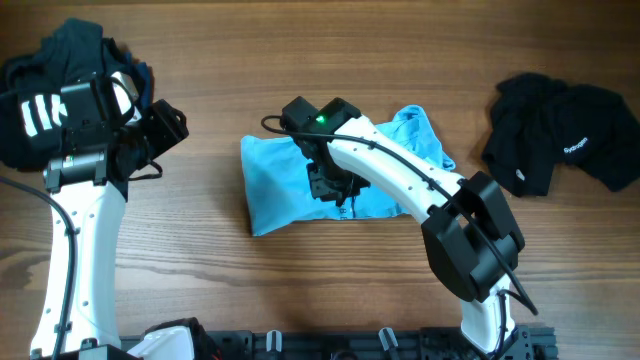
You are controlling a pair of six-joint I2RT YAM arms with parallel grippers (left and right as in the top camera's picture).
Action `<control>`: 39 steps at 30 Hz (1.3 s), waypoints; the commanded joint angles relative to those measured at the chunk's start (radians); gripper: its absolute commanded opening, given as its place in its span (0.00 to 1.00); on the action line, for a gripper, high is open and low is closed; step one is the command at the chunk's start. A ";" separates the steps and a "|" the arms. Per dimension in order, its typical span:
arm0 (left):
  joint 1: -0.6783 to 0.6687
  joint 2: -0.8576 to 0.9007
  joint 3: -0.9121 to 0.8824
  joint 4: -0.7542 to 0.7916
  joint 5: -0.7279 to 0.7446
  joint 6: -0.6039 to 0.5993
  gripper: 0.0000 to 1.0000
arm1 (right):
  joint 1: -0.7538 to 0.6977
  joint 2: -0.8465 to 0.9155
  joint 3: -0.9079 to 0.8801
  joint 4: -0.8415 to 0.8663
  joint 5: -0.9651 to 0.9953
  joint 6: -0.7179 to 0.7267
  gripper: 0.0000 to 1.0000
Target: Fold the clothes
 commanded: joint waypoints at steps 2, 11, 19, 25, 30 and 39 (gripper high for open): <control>0.004 0.006 0.001 -0.001 -0.009 0.061 0.66 | 0.004 -0.023 0.012 -0.019 -0.075 -0.014 0.51; -0.023 0.015 0.001 -0.040 0.019 0.065 0.64 | -0.095 -0.046 0.012 0.005 -0.064 -0.030 0.52; -0.175 0.084 0.001 -0.063 0.021 0.092 0.64 | -0.390 -0.073 0.012 0.018 -0.221 -0.263 0.55; -0.261 0.169 0.001 -0.036 0.021 0.091 0.65 | -0.573 -0.073 0.012 0.018 -0.226 -0.355 0.64; -0.285 0.228 0.001 -0.027 0.021 0.091 0.65 | -0.699 -0.070 -0.017 0.071 -0.156 -0.370 0.71; -0.285 0.245 0.001 -0.006 0.021 0.091 0.66 | -0.818 -0.052 -0.107 0.191 -0.269 -0.490 0.80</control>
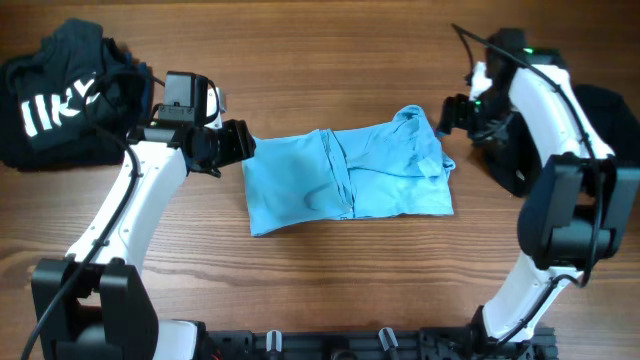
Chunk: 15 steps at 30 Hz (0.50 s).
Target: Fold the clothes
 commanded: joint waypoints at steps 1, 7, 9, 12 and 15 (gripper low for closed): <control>-0.004 0.007 0.001 0.013 0.008 0.024 0.66 | -0.018 -0.006 -0.050 0.032 -0.073 -0.084 0.80; -0.004 0.007 0.001 0.013 0.008 0.024 0.66 | -0.025 -0.006 -0.121 0.081 -0.140 -0.150 0.78; -0.004 0.007 0.001 0.013 0.008 0.024 0.66 | -0.025 -0.005 -0.153 0.107 -0.147 -0.148 0.75; -0.004 0.007 0.001 0.012 0.008 0.024 0.66 | -0.025 0.002 -0.198 0.142 -0.147 -0.147 0.73; -0.004 0.007 0.001 0.013 0.008 0.024 0.66 | -0.026 0.014 -0.227 0.168 -0.148 -0.145 0.73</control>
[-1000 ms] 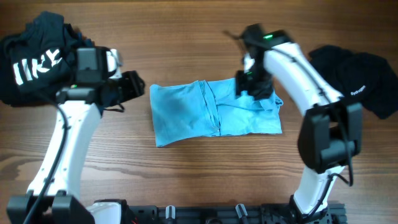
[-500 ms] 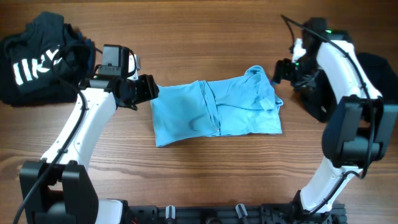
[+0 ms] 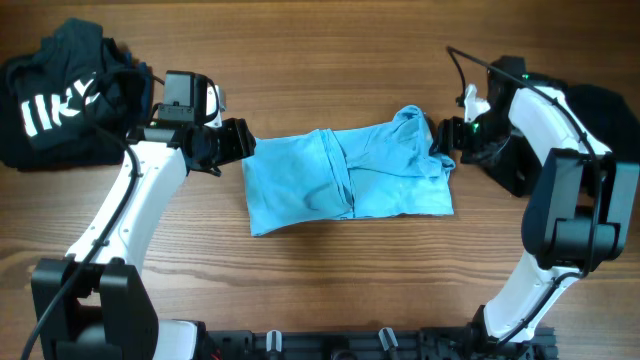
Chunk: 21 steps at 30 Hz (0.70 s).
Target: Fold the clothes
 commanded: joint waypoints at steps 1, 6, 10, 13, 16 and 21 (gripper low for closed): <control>-0.004 0.007 0.001 0.003 0.008 0.024 0.66 | -0.003 0.018 -0.043 0.030 -0.041 -0.019 0.72; -0.004 0.007 0.001 0.003 0.008 0.024 0.66 | -0.001 0.019 -0.072 0.063 -0.127 -0.019 0.61; -0.004 0.007 0.001 0.004 0.008 0.024 0.66 | 0.010 0.019 -0.090 0.073 -0.215 -0.020 0.43; -0.004 0.007 0.001 0.004 0.008 0.024 0.66 | 0.019 0.019 -0.108 0.083 -0.251 -0.019 0.33; -0.004 0.007 0.001 0.004 0.008 0.024 0.66 | 0.019 0.019 -0.120 0.084 -0.269 -0.021 0.27; -0.004 0.007 0.001 0.003 0.008 0.024 0.66 | 0.017 0.019 -0.119 0.114 -0.268 0.006 0.04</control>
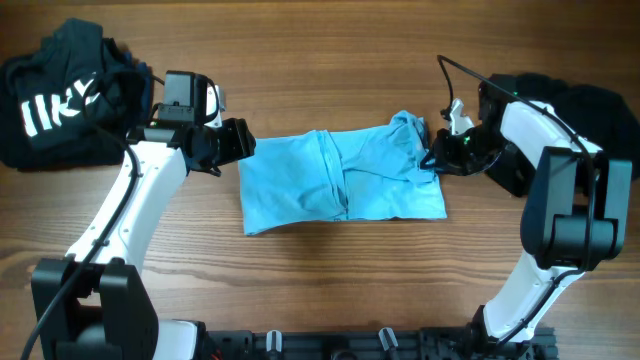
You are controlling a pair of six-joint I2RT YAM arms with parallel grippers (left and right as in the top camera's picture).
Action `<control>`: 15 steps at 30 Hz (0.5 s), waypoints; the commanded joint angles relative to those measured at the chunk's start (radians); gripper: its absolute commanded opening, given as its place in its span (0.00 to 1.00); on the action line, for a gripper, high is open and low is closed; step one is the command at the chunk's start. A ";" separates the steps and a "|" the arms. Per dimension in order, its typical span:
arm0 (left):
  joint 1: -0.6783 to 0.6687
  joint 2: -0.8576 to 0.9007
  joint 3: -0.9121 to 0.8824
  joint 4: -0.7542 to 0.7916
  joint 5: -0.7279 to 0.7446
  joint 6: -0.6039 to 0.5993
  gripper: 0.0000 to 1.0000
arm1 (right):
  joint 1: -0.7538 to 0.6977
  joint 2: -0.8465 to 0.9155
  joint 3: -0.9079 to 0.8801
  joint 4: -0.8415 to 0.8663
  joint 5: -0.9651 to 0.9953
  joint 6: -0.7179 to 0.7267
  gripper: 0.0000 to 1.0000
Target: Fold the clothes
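Note:
A light blue shirt (340, 180) lies roughly folded in the middle of the wooden table, with a bunched collar at its upper right. My left gripper (243, 142) sits just off the shirt's upper left corner, its fingers spread and nothing between them. My right gripper (432, 160) is down at the shirt's right edge, touching the bunched cloth. From overhead its dark fingers do not show whether they pinch the fabric.
A pile of black clothes with white lettering (60, 95) lies at the far left behind the left arm. Another black garment (590, 110) lies at the far right under the right arm. A black rail (350, 345) runs along the front edge.
My right gripper has moved left and down onto the shirt's right edge. The shirt has shifted slightly left and its right side has drawn in. The left arm has not moved.
First the right arm reached across the middle of the blue shirt while the left arm was back by the black pile. Then the left gripper stood at the shirt's upper left corner and the right gripper was off by the right black garment. It has since come to the shirt's right edge.

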 commanded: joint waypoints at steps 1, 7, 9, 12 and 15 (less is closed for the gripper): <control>-0.004 0.007 0.001 0.003 0.008 0.024 0.66 | 0.002 0.017 0.000 0.032 -0.046 0.035 0.04; -0.004 0.007 0.001 0.003 0.008 0.024 0.66 | -0.038 0.010 0.100 -0.015 -0.041 0.048 0.04; -0.004 0.007 0.001 0.003 0.008 0.024 0.66 | -0.050 0.003 0.137 -0.034 -0.036 0.044 0.04; -0.004 0.007 0.001 0.003 0.008 0.024 0.66 | -0.061 0.001 0.197 -0.076 -0.026 0.021 0.04; -0.012 0.007 0.001 0.005 0.008 0.024 0.66 | -0.062 0.001 0.255 -0.105 0.000 0.015 0.04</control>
